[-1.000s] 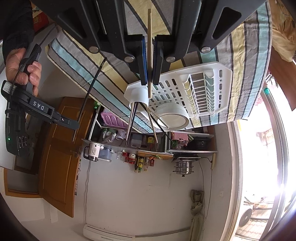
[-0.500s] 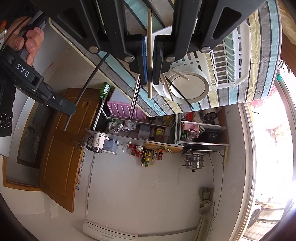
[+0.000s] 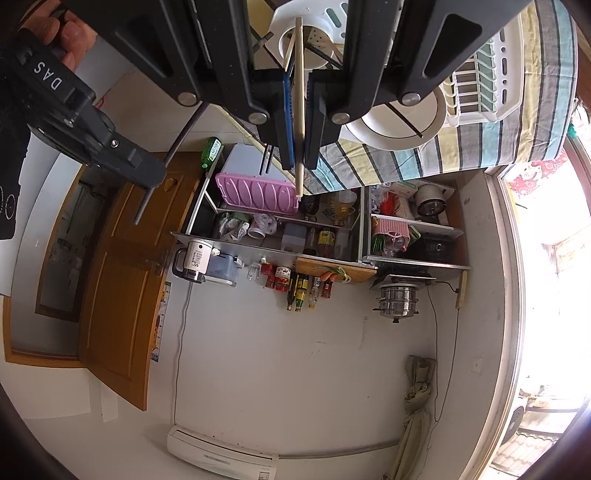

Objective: Organize utensils
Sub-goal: 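Lower both chopsticks into the white cup and open both tools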

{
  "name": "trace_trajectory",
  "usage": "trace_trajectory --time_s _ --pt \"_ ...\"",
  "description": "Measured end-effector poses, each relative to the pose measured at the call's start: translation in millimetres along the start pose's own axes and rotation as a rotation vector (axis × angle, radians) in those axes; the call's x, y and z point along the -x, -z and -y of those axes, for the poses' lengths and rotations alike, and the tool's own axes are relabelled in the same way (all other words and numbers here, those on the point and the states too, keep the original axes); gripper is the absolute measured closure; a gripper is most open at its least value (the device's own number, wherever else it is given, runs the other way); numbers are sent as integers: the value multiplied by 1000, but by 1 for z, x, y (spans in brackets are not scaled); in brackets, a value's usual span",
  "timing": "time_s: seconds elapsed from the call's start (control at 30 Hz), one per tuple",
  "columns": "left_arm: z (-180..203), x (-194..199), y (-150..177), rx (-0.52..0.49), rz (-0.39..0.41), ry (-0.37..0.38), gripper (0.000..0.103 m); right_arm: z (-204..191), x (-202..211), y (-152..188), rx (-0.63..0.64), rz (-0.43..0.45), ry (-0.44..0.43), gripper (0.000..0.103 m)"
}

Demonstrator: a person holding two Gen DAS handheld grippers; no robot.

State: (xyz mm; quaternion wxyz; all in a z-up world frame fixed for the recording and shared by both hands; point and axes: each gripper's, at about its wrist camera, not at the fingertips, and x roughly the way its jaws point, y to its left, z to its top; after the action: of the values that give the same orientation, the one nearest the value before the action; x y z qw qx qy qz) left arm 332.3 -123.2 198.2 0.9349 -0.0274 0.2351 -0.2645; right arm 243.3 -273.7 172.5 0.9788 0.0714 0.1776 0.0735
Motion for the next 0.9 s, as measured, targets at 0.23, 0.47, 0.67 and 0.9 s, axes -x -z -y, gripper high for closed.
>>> trace_trajectory --time_s 0.23,0.47,0.67,0.9 --pt "-9 -30 5 7 -5 -9 98 10 -21 4 -21 -13 -2 99" --pt "-20 -48 23 14 -34 -21 98 16 -40 17 -29 -64 -1 99" --pt "-27 -55 45 22 -75 -33 98 20 -45 28 -38 -92 2 99" --pt "-39 -57 65 29 -112 -57 98 27 -48 35 -46 -124 23 98"
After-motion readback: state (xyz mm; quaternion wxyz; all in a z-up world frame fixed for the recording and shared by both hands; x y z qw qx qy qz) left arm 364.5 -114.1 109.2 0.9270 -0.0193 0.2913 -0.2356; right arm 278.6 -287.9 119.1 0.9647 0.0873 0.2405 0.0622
